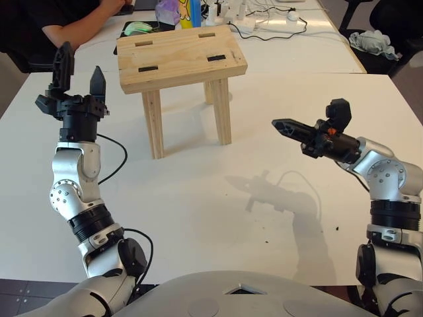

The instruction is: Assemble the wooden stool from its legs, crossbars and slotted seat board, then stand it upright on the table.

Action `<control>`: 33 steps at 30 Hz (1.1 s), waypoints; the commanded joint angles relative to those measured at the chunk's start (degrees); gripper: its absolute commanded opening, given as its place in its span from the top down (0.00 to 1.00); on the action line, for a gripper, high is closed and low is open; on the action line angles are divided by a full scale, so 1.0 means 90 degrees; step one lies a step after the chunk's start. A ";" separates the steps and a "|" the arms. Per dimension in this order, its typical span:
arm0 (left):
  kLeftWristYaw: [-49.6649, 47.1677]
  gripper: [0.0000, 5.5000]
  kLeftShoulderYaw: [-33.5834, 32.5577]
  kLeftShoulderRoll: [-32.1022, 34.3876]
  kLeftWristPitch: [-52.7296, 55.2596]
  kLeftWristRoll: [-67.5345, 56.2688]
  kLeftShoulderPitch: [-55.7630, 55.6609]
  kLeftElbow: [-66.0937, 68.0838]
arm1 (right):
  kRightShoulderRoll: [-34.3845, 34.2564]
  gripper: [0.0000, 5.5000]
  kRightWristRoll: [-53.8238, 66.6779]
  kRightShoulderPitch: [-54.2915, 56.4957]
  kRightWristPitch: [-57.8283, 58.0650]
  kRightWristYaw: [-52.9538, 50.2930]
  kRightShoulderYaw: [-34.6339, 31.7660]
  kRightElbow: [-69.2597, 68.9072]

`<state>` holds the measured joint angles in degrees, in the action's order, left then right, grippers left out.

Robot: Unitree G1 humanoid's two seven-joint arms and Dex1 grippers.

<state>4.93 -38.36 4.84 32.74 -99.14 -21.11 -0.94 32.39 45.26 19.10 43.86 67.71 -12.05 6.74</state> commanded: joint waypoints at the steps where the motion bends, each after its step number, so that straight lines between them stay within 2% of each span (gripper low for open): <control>1: 0.0325 0.23 0.0602 0.0289 -0.1590 0.3144 0.0812 -0.0258 | -0.0233 1.00 -0.0233 0.0069 -0.0428 -0.0602 -0.0180 0.0169; 2: 0.0173 0.23 0.1136 0.0497 -0.1981 0.4438 0.1060 -0.0235 | -0.0277 1.00 -0.0495 0.0042 -0.0737 -0.0849 -0.0154 0.0217; 5: -0.0260 0.23 0.2295 0.0728 -0.2827 0.6941 0.1480 0.0048 | -0.0632 1.00 -0.1248 0.0038 -0.1785 -0.1669 -0.0044 0.0563; 10: -0.0710 0.23 0.3640 0.0628 -0.3470 0.9282 0.2003 0.0144 | -0.1312 1.00 -0.2599 -0.0051 -0.3312 -0.2478 0.0883 0.0772; 13: -0.0723 0.23 0.4064 0.0466 -0.3942 1.0097 0.2474 -0.0314 | -0.1740 1.00 -0.2786 -0.0156 -0.3578 -0.2749 0.1099 0.0720; 17: -0.0442 0.23 0.4300 0.0609 -0.4692 1.0824 0.3314 -0.0647 | -0.2005 1.00 -0.2925 -0.0215 -0.3821 -0.2959 0.1146 0.0940; 22: -0.0302 0.23 0.4096 0.0781 -0.5470 1.1190 0.4162 -0.0760 | -0.2055 1.00 -0.3066 -0.0022 -0.4214 -0.3168 0.0980 0.1493; 25: 0.0183 0.23 0.4385 0.0931 -0.5992 1.1161 0.4499 -0.0927 | -0.2027 1.00 -0.3142 0.0058 -0.4423 -0.3236 0.0946 0.1776; 28: 0.0905 0.23 0.4950 0.0994 -0.6187 1.0898 0.4472 -0.0947 | -0.2042 1.00 -0.3187 0.0095 -0.4549 -0.3295 0.0918 0.1957; 33: 0.1753 0.35 0.5446 0.0896 -0.5907 1.0431 0.3804 -0.0459 | -0.2098 1.00 -0.3189 0.0160 -0.4653 -0.3363 0.0855 0.2199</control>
<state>18.19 9.57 13.09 -21.92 -4.03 16.22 -7.43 13.67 16.92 19.20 2.76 37.92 -3.99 25.54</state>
